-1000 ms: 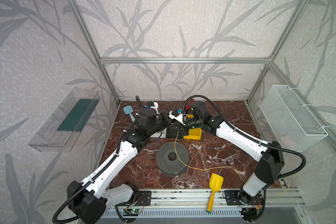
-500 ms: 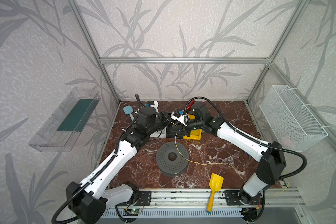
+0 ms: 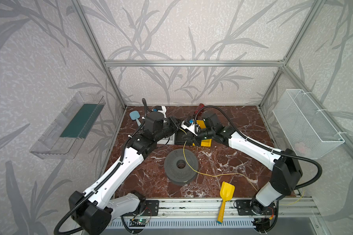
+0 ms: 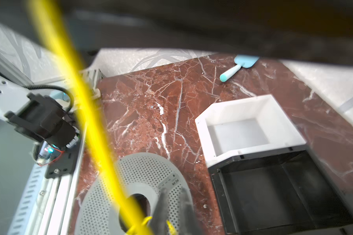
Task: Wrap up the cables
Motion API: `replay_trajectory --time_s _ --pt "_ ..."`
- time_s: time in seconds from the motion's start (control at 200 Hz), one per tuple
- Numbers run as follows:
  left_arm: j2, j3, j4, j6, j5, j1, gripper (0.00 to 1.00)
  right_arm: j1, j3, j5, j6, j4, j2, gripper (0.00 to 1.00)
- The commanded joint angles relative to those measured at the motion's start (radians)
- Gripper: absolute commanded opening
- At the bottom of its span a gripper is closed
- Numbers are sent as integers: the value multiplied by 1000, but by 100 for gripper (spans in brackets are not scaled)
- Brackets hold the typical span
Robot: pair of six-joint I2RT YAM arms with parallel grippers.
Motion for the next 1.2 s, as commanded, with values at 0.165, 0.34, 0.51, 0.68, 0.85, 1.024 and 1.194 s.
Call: replay_trajectory --time_s 0.165,0.34,0.51,0.68,0.85,1.024,1.194 --pt "-4 32 -1 1 13 1 0 -26 -20 -35 58 20 -81 0" --pt "-4 36 -12 13 16 2 14 -60 -40 -115 106 33 -98 0" --pt "-7 141 -177 117 32 61 58 -103 -45 -162 160 8 -95 0" --pt "-60 242 -380 242 4 168 66 -121 -22 -170 188 -88 -67 0" --pt "-127 224 -560 315 -21 309 63 -121 -11 -190 199 -216 -62 0" --pt "-171 62 -594 364 94 325 52 -120 -60 -246 255 -227 -94 0" --pt "-247 -186 -517 273 218 322 51 -115 -106 -253 274 -232 -124 0"
